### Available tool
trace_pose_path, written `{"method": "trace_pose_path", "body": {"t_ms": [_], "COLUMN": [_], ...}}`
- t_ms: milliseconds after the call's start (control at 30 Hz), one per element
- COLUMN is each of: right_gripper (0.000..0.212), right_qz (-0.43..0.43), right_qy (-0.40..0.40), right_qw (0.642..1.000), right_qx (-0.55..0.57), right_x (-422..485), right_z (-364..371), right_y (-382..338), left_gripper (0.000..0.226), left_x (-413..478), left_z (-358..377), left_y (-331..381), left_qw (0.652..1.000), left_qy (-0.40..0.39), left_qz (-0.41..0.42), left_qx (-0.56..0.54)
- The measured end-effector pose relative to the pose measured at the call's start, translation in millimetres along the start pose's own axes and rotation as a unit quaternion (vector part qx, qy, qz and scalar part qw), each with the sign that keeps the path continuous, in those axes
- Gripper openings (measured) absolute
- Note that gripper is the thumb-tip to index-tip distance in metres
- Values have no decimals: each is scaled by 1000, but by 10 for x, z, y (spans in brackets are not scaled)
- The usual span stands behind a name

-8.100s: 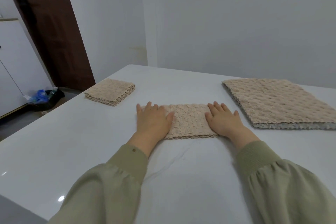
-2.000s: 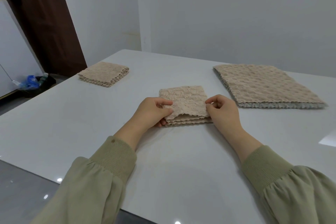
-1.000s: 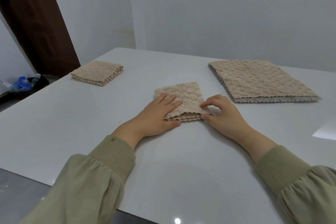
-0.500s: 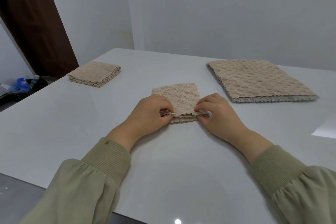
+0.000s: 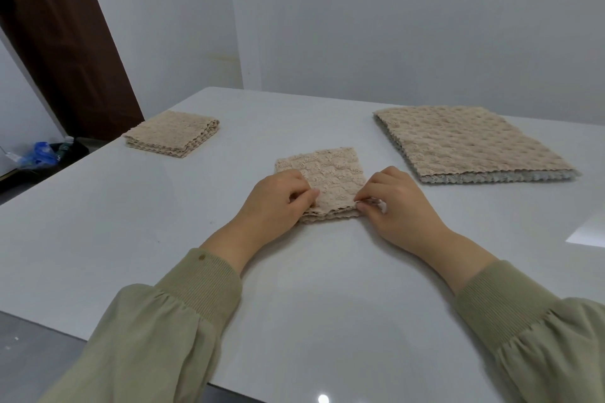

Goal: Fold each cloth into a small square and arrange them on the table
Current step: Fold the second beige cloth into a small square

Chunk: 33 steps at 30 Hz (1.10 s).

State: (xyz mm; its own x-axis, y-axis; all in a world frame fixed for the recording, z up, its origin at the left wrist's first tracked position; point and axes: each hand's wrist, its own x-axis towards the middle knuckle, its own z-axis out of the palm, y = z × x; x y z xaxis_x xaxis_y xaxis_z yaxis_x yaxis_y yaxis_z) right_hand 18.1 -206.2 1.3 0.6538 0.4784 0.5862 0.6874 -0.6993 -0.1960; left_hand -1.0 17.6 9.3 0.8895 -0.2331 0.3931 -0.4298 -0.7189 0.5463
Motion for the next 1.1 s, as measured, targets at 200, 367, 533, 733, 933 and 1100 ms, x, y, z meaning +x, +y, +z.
{"method": "trace_pose_path", "body": {"t_ms": [200,367,533,733,933,1100], "right_gripper": [8,15,32,27,41,43], "right_qz": [-22,-49,-70,-33,93,153], "right_qy": [3,15,34,-2,76,-155], "right_qw": [1000,996,984,989,992,976], "right_qx": [-17,-76,-158,-146,-28,-18], "right_x": [-1,15,55,38,443,663], "right_z": [15,-19,-54,-49,61,314], "right_y": [45,24,11,-57,-317,-251], "left_gripper": [32,52,52,52,53,55], "left_x": [52,52,48,58,75,75], "left_z": [56,90,80,85,90,65], "left_y": [-54,-145,-172,-174,-150,-142], "left_qw": [999,979,970,967,967,978], "left_qy": [9,-138,-166,-174,-179,-146], "left_qz": [-9,-58,-80,-83,-93,-103], "left_qx": [53,138,160,168,157,110]}}
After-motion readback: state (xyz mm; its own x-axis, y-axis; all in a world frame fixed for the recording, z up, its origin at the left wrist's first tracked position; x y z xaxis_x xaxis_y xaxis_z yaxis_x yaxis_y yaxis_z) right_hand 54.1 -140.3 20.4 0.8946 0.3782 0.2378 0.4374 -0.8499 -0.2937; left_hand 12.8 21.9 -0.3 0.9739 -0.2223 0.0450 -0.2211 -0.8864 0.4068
